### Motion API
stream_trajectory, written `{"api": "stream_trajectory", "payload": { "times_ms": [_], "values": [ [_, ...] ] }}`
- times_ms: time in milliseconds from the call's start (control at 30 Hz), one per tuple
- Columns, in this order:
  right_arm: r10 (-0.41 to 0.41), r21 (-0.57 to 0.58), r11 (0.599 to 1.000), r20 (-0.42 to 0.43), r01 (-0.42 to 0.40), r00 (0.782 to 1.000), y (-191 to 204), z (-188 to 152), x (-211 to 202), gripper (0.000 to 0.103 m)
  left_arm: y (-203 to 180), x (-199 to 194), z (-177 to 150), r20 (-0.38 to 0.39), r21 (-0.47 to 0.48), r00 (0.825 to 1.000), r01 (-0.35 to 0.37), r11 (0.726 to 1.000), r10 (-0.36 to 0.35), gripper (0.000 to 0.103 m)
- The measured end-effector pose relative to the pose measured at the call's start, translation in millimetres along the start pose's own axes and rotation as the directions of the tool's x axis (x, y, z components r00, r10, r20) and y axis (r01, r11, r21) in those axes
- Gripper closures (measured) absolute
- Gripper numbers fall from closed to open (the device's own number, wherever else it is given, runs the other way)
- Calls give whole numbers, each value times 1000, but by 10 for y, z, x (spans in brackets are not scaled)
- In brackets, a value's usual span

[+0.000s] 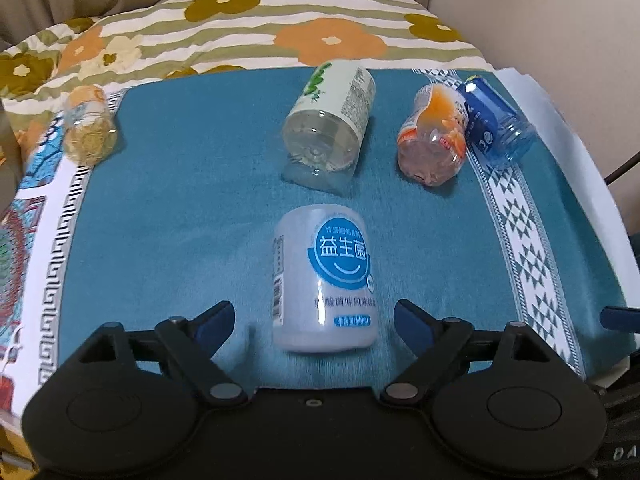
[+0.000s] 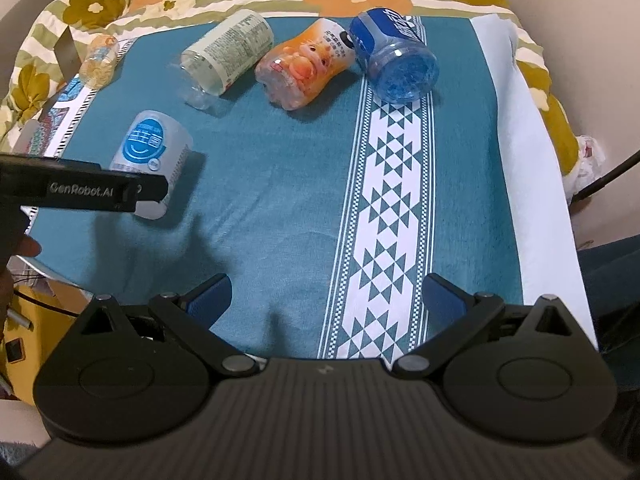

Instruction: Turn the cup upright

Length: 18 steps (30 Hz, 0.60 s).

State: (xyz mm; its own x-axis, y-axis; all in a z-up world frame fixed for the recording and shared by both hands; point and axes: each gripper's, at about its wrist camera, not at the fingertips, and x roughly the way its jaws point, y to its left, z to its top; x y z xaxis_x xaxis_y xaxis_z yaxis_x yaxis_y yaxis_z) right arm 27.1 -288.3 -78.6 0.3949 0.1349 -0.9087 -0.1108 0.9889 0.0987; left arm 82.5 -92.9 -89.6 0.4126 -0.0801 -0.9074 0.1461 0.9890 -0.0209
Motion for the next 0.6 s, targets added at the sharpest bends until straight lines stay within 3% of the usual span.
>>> {"api": "stream_trajectory", "payload": {
  "times_ms": [167, 367, 600],
  "values": [
    [18, -49, 999, 20, -17, 1000, 125, 208, -151, 0, 124, -321, -90, 45, -46, 999, -23, 999, 25, 0],
    [84, -14, 996, 10, -84, 996, 324, 541, -196, 0, 454, -538, -208, 38, -97, 998, -54, 994, 58, 0],
    [193, 96, 978, -82, -185, 978, 599, 1000, 187, 0, 868, -693, -292, 34, -104, 997, -67, 992, 71, 0]
  ]
}}
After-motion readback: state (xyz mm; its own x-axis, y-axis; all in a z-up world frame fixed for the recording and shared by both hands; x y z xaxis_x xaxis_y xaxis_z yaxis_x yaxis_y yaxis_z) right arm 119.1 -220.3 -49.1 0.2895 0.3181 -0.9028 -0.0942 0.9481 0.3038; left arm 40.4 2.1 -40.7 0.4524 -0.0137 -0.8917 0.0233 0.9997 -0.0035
